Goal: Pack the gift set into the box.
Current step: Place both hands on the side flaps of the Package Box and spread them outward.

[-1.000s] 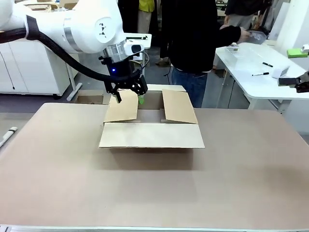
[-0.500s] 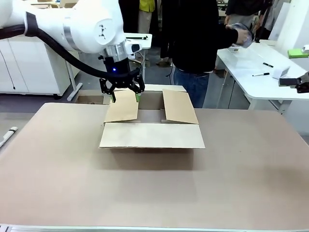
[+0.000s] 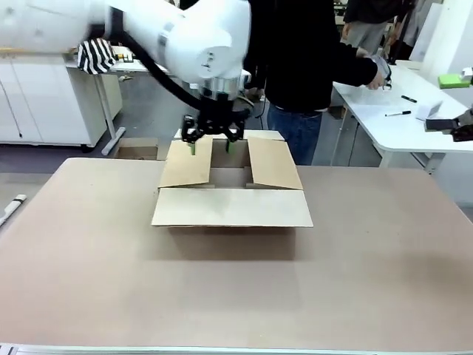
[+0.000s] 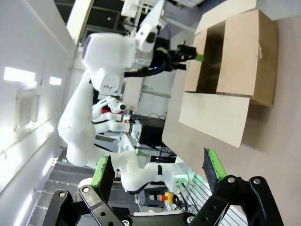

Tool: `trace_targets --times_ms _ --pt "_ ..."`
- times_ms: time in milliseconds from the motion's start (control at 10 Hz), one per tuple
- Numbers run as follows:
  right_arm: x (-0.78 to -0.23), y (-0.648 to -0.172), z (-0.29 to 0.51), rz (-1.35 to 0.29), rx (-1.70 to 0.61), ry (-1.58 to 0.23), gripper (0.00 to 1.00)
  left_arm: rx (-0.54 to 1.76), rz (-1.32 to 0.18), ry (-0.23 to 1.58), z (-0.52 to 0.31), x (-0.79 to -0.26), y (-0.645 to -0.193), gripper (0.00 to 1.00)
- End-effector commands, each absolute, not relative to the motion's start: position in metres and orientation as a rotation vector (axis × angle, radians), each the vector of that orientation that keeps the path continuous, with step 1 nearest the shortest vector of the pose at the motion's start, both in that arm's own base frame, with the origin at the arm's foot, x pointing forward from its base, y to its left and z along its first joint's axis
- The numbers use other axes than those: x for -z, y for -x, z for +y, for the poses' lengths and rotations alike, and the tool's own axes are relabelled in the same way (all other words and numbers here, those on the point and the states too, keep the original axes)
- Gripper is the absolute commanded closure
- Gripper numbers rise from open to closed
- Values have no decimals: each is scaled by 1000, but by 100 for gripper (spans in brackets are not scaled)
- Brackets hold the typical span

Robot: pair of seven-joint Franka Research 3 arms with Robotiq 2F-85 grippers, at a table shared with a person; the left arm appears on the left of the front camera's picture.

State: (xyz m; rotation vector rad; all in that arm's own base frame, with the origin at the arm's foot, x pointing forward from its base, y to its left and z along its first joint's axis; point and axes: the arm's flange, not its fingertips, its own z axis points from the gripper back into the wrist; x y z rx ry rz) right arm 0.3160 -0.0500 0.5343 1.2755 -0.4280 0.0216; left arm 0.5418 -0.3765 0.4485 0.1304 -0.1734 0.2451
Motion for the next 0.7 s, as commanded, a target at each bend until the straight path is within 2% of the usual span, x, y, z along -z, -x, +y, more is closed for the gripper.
trace_targets --times_ms 0,300,600 --pt "-535 -319 -50 -453 -46 -1290 0 -272 -140 -253 -402 -443 -580 0" --pt "-535 -319 -50 -453 -46 -1290 0 -195 -140 -408 -403 -430 -591 0" --pt "-535 -319 -50 -453 -46 -1290 0 -175 -63 -624 -407 -410 -590 0"
